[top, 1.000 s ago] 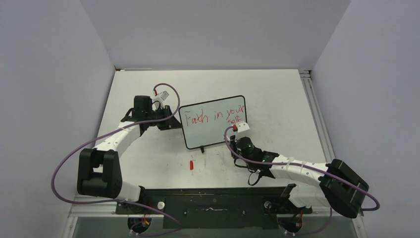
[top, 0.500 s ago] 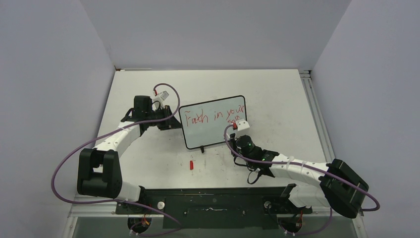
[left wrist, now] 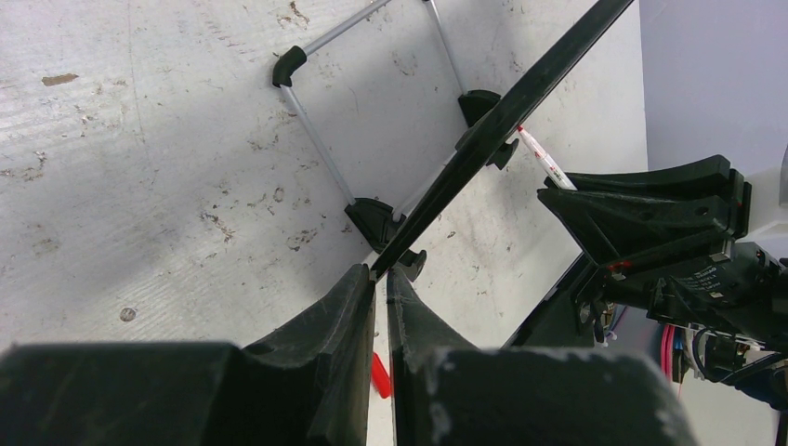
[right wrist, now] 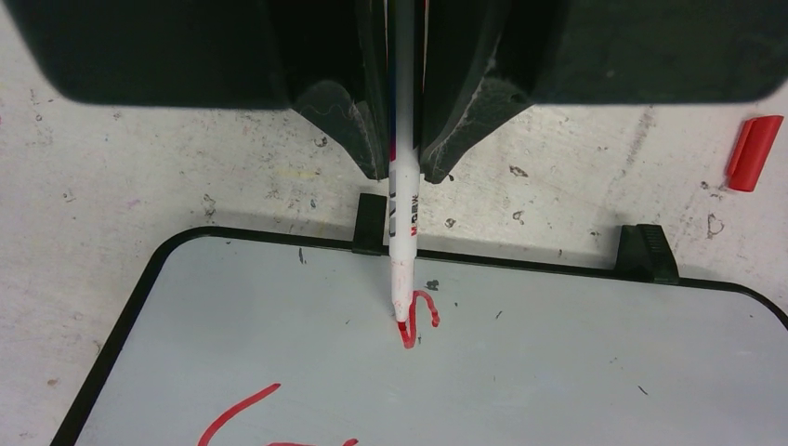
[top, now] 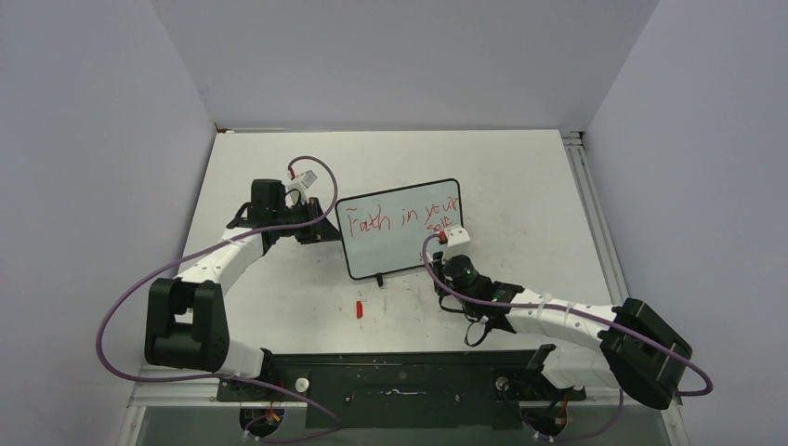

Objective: Write a sentence on the whiteboard

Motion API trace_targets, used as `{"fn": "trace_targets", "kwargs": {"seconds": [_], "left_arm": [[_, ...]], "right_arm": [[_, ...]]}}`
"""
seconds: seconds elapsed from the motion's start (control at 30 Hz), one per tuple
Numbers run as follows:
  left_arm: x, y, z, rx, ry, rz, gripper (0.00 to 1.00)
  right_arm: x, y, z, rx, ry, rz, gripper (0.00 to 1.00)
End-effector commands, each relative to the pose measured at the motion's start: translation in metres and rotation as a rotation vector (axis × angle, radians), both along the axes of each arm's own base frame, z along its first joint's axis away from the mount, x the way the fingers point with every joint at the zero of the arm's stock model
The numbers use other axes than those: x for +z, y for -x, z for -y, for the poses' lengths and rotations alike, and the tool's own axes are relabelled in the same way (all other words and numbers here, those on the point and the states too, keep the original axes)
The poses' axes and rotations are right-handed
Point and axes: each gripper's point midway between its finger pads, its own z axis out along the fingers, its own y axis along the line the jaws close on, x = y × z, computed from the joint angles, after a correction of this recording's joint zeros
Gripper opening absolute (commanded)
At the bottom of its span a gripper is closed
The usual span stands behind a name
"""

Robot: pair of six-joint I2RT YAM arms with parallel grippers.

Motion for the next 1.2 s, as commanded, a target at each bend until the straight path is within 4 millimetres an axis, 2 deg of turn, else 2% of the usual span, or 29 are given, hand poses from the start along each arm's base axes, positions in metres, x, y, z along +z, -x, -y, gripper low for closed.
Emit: {"fn": "trace_targets", "kwargs": {"seconds": [0.0, 0.37, 0.97, 1.17], "left_arm": [[0.025, -0.012, 0.0, -0.004, -0.005, 0.102, 0.09], [0.024, -0.012, 0.0, -0.004, -0.005, 0.101, 0.09], [0.025, -0.012, 0.0, -0.003, -0.005, 0.103, 0.09], [0.025, -0.012, 0.0, -0.002, -0.006, 0.102, 0.09]], "right_arm": [[-0.001, 0.003, 0.008, -0.029, -0.01, -0.011, 0.05], [-0.004, 0.005, 0.012, -0.041, -0.006, -0.018, 0.05], [0.03, -0.022, 0.005, -0.041, 0.004, 0.071, 0.05], [0.032, -0.027, 0.006, -0.042, -0.001, 0.074, 0.05]]}}
